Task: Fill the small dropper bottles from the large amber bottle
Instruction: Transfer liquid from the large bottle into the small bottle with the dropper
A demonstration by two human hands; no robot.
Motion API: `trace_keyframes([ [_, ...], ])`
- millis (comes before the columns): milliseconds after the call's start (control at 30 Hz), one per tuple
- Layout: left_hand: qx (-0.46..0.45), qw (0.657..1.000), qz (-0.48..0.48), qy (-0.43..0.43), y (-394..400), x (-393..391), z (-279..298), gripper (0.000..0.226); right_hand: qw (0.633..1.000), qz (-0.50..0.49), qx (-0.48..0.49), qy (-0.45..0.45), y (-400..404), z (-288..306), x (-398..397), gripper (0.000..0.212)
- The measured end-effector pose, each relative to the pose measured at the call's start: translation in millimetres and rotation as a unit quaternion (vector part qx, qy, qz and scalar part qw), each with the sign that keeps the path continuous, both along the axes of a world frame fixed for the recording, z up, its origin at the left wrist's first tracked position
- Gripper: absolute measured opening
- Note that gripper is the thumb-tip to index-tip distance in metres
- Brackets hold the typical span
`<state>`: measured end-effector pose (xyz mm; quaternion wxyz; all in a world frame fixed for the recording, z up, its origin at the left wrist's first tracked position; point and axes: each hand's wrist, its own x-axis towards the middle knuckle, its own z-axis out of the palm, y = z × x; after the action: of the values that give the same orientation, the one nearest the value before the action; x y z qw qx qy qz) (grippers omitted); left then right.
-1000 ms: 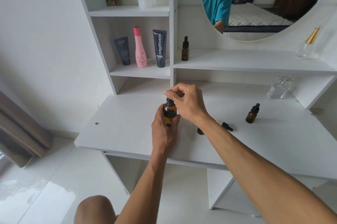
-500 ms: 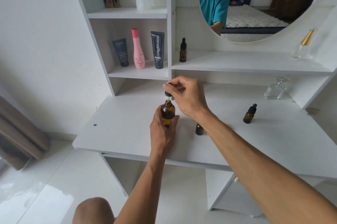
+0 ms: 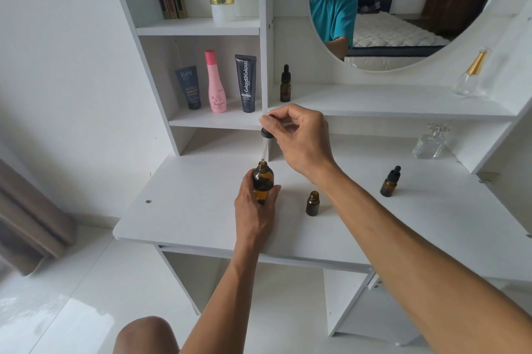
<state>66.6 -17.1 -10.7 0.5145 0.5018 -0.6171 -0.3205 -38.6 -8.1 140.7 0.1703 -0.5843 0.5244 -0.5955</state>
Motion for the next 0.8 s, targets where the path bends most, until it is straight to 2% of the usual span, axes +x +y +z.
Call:
trace_keyframes([
  [400,0.006,1.0,0.007,0.0,0,-1,0,0.043,0.998,-0.032,-0.015,-0.044,16,20,-25,0.015],
  [800,0.011,1.0,0.018,-0.008,1,-2,1,0.043,0.995,-0.085,0.016,-0.052,45,-8,-78,0.01],
])
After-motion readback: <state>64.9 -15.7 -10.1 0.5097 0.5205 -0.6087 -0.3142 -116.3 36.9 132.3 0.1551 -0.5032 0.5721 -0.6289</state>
